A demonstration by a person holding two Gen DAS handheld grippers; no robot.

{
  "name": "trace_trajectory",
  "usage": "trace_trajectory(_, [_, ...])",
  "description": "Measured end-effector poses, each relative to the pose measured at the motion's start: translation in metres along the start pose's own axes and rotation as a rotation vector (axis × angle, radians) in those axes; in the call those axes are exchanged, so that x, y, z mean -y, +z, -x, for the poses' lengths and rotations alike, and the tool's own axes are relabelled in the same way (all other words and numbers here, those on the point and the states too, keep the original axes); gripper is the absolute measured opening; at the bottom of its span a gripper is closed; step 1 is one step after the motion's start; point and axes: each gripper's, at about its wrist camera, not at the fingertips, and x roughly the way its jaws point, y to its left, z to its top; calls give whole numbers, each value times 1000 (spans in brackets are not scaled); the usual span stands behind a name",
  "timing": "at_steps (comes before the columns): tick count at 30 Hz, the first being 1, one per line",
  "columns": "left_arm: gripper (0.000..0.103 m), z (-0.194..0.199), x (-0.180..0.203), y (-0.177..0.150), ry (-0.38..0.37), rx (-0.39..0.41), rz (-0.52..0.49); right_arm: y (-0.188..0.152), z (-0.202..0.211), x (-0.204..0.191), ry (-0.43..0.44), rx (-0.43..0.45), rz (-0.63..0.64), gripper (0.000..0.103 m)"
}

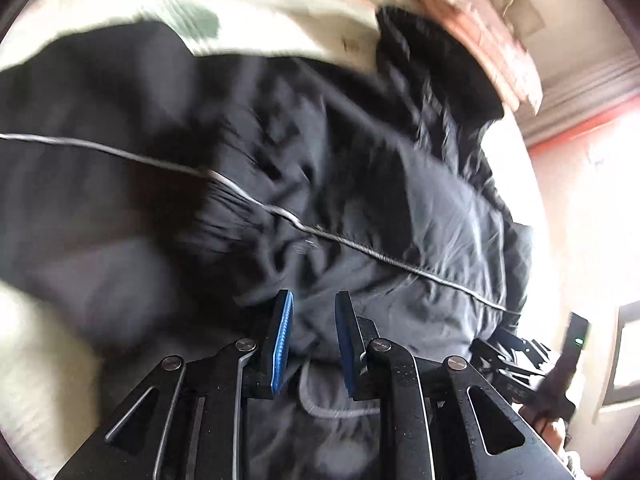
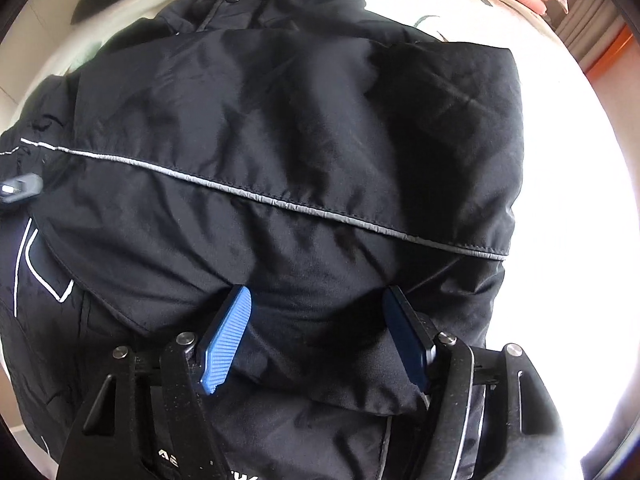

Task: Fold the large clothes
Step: 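Lay the sleeve on the jacket and open the right gripper, then grasp the other sleeve cuff with the left gripper and lift it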

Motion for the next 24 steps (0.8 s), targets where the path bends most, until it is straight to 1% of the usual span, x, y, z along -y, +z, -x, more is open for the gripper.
trace_trajectory(1, [24, 13, -7, -1, 18, 23, 8, 4, 1, -1, -2, -6, -1, 71])
trace_trajectory(2, [24, 31, -20, -1, 51, 51, 26, 16, -1, -6, -4, -11, -6, 71])
trace_trajectory(3, [24, 43, -32, 0, 71, 69, 42, 22, 5, -9, -7, -11, -12, 71])
trace_trajectory(6, [24, 87, -85, 4, 154, 132, 117, 34, 31, -25, -25, 18, -20, 71])
trace_trajectory(7, [24, 104, -108, 6, 185, 160, 144, 36, 41, -24, -31, 31, -20, 70])
trace_trajectory(8, [25, 114, -124, 9, 207, 176, 164, 39, 50, -30, -33, 41, -22, 71])
trace_trajectory(9, [25, 130, -154, 15, 248, 198, 209, 43, 57, -38, -31, 49, -26, 71])
trace_trajectory(11, [29, 149, -194, 26, 282, 225, 273, 50, 66, -56, -15, 51, -33, 70])
trace_trajectory(13, [33, 172, -245, 42, 311, 269, 335, 58, 70, -76, -8, 52, -35, 71])
trace_trajectory(15, [35, 186, -287, 58, 319, 292, 380, 65, 73, -102, -7, 53, -22, 71])
trace_trajectory(17, [35, 189, -327, 77, 309, 303, 430, 65, 65, -126, -10, 51, -8, 71])
trace_trajectory(18, [35, 187, -344, 86, 291, 306, 454, 66, 62, -135, -7, 45, -2, 70])
trace_trajectory(20, [35, 183, -371, 98, 279, 298, 492, 68, 54, -158, -2, 35, 7, 70])
trace_trajectory(23, [36, 166, -405, 112, 229, 276, 541, 72, 50, -183, 1, 31, 17, 70])
trace_trajectory(24, [36, 162, -414, 115, 191, 274, 554, 72, 52, -190, -1, 29, 22, 70])
